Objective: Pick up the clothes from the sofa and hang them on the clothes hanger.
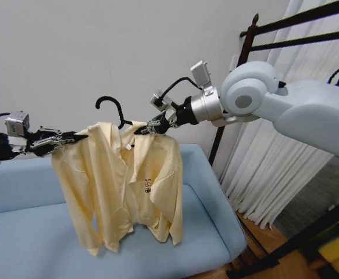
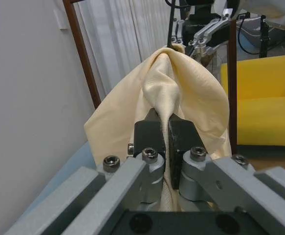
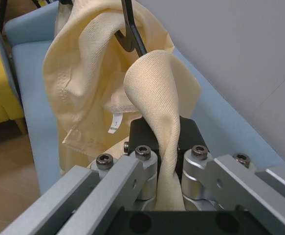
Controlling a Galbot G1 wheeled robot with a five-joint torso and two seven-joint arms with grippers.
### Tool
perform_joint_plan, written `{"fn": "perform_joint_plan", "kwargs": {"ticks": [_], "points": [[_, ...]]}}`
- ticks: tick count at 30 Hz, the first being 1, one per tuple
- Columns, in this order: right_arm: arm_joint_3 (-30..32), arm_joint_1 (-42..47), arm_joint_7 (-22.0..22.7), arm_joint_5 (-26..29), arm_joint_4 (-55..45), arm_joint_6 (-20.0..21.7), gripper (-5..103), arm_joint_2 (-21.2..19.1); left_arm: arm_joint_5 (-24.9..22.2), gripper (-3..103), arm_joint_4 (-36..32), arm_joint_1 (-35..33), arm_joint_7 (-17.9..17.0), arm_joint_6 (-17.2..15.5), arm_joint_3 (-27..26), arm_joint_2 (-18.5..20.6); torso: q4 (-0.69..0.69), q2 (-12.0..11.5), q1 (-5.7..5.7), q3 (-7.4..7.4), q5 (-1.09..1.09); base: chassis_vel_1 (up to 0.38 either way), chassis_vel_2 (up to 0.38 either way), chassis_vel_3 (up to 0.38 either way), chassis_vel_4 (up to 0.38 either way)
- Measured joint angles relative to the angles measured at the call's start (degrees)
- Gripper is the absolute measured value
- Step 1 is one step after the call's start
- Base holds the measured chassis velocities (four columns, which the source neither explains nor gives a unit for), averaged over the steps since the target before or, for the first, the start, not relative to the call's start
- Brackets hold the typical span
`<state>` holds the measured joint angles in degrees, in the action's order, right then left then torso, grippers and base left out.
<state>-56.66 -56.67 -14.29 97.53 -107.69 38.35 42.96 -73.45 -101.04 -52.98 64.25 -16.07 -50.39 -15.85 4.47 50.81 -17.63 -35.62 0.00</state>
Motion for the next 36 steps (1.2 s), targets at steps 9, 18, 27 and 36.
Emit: {"fn": "perform_joint_plan", "kwargs": {"ticks": [9,18,27,36], "points": [[3.05,1.38,2.73,4.86,-1.92,-0.02,4,-0.78,-1.51,17,-1.12,0.33,-8.52,-0.20,0.01,0.04,0.00,0.00,0.00,0.00,0.00,0.000,0.000,0.000,0.000],[8.81,5.64,10.99,10.12,-5.59,-1.34,4,-1.51,-2.67,50,-2.37,0.40,-12.59,-0.97,-0.22,-0.11,-0.01,0.00,0.00,0.00,0.00,0.000,0.000,0.000,0.000],[13.15,8.97,17.12,14.10,-5.92,-3.80,4,-2.72,-3.63,82,-2.70,0.40,-13.33,-1.05,-1.02,-0.26,0.00,0.00,0.00,0.00,0.00,0.000,0.000,0.000,0.000],[15.95,11.53,21.42,17.75,-6.62,-6.55,4,-5.51,-4.61,100,-3.66,0.52,-15.40,-1.02,-1.09,-0.66,0.01,0.00,0.00,0.00,0.01,0.000,0.000,0.000,0.000]]}}
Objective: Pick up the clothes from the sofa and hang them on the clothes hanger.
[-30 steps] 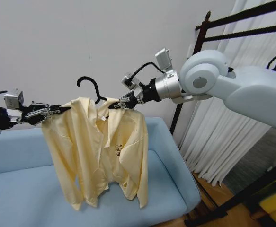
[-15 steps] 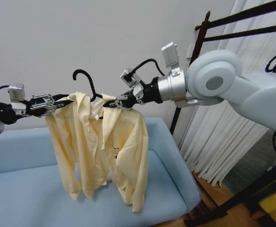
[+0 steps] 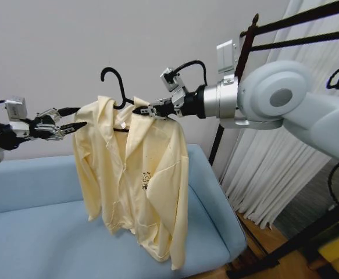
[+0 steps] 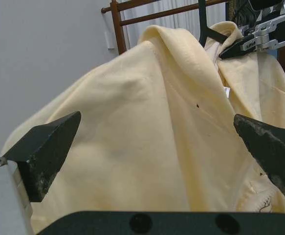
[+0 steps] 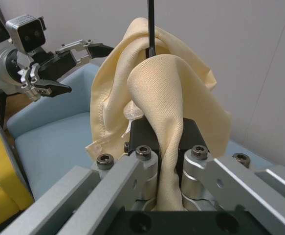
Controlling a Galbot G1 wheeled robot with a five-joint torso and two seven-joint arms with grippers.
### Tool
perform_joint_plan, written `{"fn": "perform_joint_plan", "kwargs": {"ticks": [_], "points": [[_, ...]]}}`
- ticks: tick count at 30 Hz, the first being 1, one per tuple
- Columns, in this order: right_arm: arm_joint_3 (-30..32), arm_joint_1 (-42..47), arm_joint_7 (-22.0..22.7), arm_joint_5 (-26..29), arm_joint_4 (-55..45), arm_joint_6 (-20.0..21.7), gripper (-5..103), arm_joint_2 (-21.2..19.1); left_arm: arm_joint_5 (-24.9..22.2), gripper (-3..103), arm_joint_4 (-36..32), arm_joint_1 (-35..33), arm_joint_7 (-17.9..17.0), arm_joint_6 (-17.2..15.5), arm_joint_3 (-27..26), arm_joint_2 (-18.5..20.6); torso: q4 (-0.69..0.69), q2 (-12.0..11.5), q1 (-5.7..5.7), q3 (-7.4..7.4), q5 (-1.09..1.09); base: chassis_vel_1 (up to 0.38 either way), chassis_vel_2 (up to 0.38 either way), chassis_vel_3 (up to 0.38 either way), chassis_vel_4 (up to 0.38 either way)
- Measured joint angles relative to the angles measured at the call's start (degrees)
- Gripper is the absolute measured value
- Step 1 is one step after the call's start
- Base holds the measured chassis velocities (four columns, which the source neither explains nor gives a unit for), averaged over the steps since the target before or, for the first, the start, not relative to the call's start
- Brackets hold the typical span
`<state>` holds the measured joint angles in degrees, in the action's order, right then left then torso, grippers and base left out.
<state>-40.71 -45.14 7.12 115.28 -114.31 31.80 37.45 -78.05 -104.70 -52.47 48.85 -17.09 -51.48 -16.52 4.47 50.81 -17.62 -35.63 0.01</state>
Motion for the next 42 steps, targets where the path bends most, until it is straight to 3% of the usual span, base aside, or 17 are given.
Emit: {"fn": "perform_joint_plan", "kwargs": {"ticks": [12,15,16,20,21,24,25,28,33,38,41,42], "points": [[2.61,2.63,5.06,0.17,-0.50,-4.41,4,-1.20,-0.34,100,-2.01,-0.51,-1.18,-0.08,-0.36,-1.96,-0.01,0.00,0.00,0.00,0.00,0.000,0.000,0.000,0.000],[3.59,2.11,11.45,0.13,-0.36,-4.57,4,-1.15,-0.05,100,-3.25,-0.71,-2.56,-0.11,-0.49,-3.48,-0.01,0.00,0.00,0.00,0.00,0.000,0.000,0.000,0.000],[3.59,2.11,11.45,0.13,-0.36,-4.57,4,-1.15,-0.05,100,-3.25,-0.71,-2.56,-0.11,-0.49,-3.48,-0.01,0.00,0.00,0.00,0.00,0.000,0.000,0.000,0.000],[5.26,0.69,23.47,0.03,-0.66,-5.32,4,-0.01,-0.02,100,-5.36,-1.09,-7.43,-0.12,-1.01,-6.01,0.00,0.00,0.00,0.00,0.00,0.000,0.000,0.000,0.000],[5.26,0.69,23.47,0.03,-0.66,-5.32,4,-0.01,-0.02,100,-5.36,-1.09,-7.43,-0.12,-1.01,-6.01,0.00,0.00,0.00,0.00,0.00,0.000,0.000,0.000,0.000],[8.50,0.32,35.99,-0.32,-0.22,-6.86,4,2.55,0.41,100,-6.68,-2.32,-9.89,0.02,-1.55,-8.37,-0.02,0.00,0.00,0.00,-0.02,0.000,0.000,0.000,0.000],[8.50,0.32,35.99,-0.32,-0.22,-6.86,4,2.55,0.41,100,-6.68,-2.32,-9.89,0.02,-1.55,-8.37,-0.02,0.00,0.00,0.00,-0.02,0.000,0.000,0.000,0.000],[10.32,-0.87,45.25,-2.55,1.16,-7.58,4,5.03,1.47,100,-7.39,-3.16,-10.14,0.06,-1.81,-10.11,-0.02,0.00,0.00,0.00,-0.02,0.000,0.000,0.000,0.000],[8.66,-4.12,52.04,-3.82,4.60,-5.55,4,6.65,2.54,100,-7.81,-3.15,-11.06,0.06,-1.57,-11.28,0.00,0.00,0.00,0.00,-0.01,0.000,0.000,0.000,0.000],[6.97,-6.98,57.88,-1.59,10.39,-5.48,4,9.28,3.63,100,-7.83,-3.05,-11.60,0.05,-1.34,-11.70,0.00,0.00,0.00,0.00,-0.01,0.000,0.000,0.000,0.000],[5.75,-9.46,65.72,-0.53,19.10,-8.25,4,14.72,4.49,100,-7.62,-3.05,-11.16,0.12,-1.42,-12.00,0.00,0.00,0.00,0.00,0.00,0.000,0.000,0.000,0.000],[5.75,-9.46,65.72,-0.53,19.10,-8.25,4,14.72,4.49,100,-7.62,-3.05,-11.16,0.12,-1.42,-12.00,0.00,0.00,0.00,0.00,0.00,0.000,0.000,0.000,0.000]]}}
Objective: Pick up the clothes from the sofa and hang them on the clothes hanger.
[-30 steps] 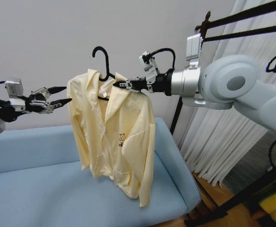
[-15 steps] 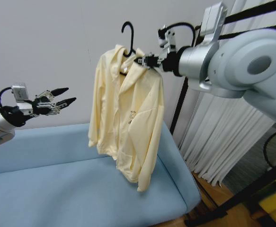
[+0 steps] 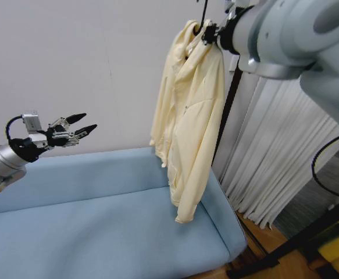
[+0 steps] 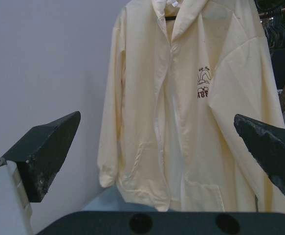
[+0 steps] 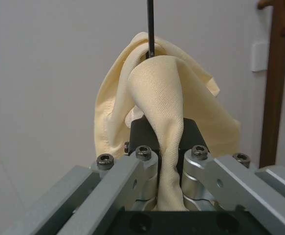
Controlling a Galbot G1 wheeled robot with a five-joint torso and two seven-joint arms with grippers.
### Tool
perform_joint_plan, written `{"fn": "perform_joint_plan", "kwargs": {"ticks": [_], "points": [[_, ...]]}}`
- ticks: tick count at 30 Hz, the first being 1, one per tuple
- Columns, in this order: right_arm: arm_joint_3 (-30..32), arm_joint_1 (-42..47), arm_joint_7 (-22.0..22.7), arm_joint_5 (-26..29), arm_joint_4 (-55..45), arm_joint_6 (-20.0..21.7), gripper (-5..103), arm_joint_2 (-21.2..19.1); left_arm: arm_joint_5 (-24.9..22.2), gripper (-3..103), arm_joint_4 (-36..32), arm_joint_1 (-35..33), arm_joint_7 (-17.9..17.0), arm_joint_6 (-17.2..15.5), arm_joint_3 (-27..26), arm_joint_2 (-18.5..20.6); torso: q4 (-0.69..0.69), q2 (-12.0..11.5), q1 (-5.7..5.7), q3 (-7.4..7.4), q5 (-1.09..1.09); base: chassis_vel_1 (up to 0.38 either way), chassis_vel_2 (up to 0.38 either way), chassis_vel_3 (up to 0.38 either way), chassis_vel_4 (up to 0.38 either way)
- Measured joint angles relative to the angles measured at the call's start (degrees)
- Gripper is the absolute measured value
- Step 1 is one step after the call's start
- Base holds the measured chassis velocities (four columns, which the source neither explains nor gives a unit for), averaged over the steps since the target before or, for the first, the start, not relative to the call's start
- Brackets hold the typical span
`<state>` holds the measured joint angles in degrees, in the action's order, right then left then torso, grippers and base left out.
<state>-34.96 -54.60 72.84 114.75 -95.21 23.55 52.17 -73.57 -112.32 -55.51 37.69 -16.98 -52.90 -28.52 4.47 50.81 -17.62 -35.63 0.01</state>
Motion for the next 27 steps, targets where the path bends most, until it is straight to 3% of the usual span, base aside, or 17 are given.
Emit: {"fn": "perform_joint_plan", "kwargs": {"ticks": [4,9,12,18,27], "points": [[-1.29,-2.13,6.14,-2.58,11.45,-4.47,4,7.30,0.28,100,0.29,0.16,0.30,0.10,0.05,-1.23,-0.03,0.00,-0.01,0.00,-0.03,0.000,0.000,0.000,0.000],[-1.72,-2.16,8.45,-7.22,19.74,-6.33,4,11.91,0.67,100,0.33,0.12,0.94,0.13,0.55,-2.59,-0.01,0.00,-0.01,0.00,-0.03,0.000,0.000,0.000,0.000],[-2.24,-1.00,8.54,-14.02,25.96,-6.90,4,14.64,1.08,100,0.56,0.07,1.70,0.17,0.87,-3.68,-0.02,0.00,-0.01,0.00,-0.03,0.000,0.000,0.000,0.000],[-3.48,2.68,6.18,-25.81,31.50,-7.24,4,15.06,1.49,100,1.39,-0.13,2.99,0.34,1.05,-4.88,0.00,0.00,-0.01,0.00,0.00,0.000,0.000,0.000,0.000],[-2.54,6.38,2.91,-31.20,36.31,-7.51,4,14.48,1.78,100,2.48,0.33,3.25,0.41,1.92,-4.97,-0.02,0.00,0.00,0.00,-0.01,0.000,0.000,0.000,0.000]]}}
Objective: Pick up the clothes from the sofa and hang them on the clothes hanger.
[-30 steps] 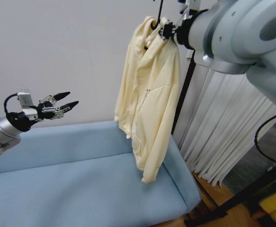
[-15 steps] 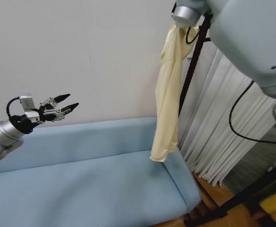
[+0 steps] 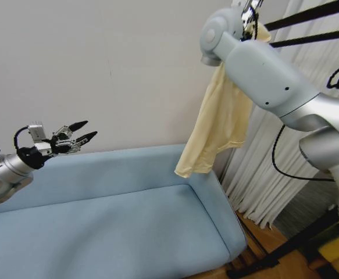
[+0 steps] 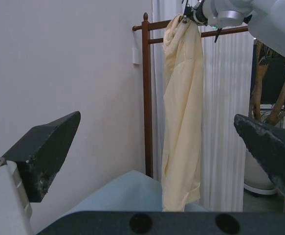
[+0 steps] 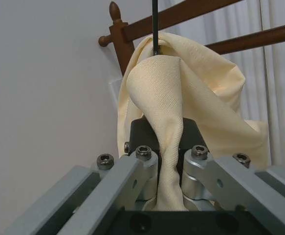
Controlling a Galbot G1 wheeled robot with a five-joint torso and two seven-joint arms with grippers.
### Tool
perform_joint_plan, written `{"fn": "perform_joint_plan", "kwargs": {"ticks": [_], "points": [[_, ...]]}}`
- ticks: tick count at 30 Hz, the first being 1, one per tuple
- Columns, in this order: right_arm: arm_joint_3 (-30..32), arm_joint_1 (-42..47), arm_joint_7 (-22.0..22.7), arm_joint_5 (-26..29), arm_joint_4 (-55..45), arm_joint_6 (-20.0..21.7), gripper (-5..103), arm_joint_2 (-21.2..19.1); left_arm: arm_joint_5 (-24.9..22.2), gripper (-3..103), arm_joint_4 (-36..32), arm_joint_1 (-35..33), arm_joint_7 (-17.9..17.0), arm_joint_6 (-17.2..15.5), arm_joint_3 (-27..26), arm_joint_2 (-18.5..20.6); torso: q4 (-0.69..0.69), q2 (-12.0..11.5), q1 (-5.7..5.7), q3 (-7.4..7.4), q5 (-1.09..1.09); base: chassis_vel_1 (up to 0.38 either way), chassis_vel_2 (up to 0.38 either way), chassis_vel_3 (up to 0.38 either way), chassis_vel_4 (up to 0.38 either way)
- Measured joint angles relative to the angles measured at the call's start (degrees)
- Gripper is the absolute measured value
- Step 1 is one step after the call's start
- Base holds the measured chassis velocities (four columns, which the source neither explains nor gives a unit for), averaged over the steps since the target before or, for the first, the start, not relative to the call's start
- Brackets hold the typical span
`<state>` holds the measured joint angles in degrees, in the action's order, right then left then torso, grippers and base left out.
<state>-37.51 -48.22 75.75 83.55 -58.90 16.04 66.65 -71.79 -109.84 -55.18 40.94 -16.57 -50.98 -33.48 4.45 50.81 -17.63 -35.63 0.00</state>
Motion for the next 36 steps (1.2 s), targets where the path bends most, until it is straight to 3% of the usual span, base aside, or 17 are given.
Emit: {"fn": "perform_joint_plan", "kwargs": {"ticks": [20,36], "points": [[1.34,2.44,-14.90,-6.62,17.49,-0.79,4,-0.07,0.12,100,0.77,-0.46,0.20,0.02,0.21,0.26,0.01,0.00,0.00,0.00,0.00,0.000,0.000,0.000,0.000],[1.01,0.47,-20.25,-9.18,25.47,-0.89,4,-2.15,0.27,100,0.76,-0.39,-1.26,0.61,0.12,-0.88,0.01,0.00,0.01,0.01,0.00,0.000,0.000,0.000,0.000]]}}
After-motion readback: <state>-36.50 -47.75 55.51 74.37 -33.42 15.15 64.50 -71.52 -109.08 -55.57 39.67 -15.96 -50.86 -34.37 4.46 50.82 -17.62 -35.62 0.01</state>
